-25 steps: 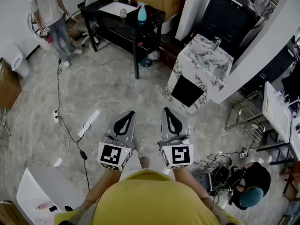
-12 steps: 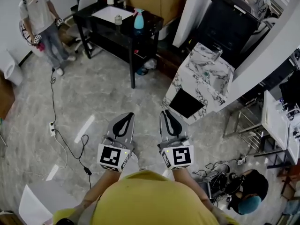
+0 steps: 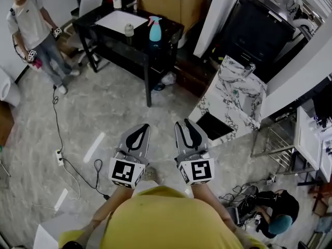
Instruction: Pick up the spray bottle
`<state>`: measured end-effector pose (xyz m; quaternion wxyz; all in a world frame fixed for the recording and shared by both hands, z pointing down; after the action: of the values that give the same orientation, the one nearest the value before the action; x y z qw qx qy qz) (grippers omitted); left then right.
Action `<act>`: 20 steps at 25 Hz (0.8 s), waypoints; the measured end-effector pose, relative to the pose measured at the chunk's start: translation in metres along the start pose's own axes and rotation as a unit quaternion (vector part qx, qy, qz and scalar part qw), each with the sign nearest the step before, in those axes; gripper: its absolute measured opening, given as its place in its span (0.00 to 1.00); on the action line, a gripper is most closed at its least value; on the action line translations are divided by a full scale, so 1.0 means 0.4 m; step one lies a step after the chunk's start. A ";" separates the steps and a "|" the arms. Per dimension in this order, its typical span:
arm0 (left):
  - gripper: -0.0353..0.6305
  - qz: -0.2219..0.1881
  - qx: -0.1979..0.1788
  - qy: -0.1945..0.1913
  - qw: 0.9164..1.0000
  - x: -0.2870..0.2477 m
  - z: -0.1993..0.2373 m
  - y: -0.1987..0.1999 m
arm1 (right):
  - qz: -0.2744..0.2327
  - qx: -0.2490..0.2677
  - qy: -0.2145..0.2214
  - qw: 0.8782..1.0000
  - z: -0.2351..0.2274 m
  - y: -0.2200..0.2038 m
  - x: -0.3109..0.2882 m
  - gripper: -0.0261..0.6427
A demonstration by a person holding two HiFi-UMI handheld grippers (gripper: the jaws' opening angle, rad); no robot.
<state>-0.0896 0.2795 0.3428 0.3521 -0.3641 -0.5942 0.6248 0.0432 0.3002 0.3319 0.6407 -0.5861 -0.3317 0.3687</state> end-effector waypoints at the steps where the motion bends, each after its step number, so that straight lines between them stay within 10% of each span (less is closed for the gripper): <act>1: 0.06 0.000 0.002 -0.001 1.000 -0.020 0.016 0.002 | 0.000 0.000 0.001 1.000 -0.007 -0.001 -0.026 0.20; 20: 0.06 0.006 0.025 -0.002 1.000 -0.232 0.175 -0.026 | 0.007 -0.004 0.001 1.000 -0.116 -0.043 -0.286 0.28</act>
<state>-0.1054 0.1650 0.3586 0.3561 -0.3572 -0.5775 0.6419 0.0264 0.1775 0.3454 0.6364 -0.5914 -0.3278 0.3713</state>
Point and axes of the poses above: the fingertips, and each gripper's own axes: x backward along the fingers, z to its left, y out of its top, the point moved 3 cm from there along x, backward along the fingers, and after that the axes turned 14 degrees about y, right-handed, at the moved point
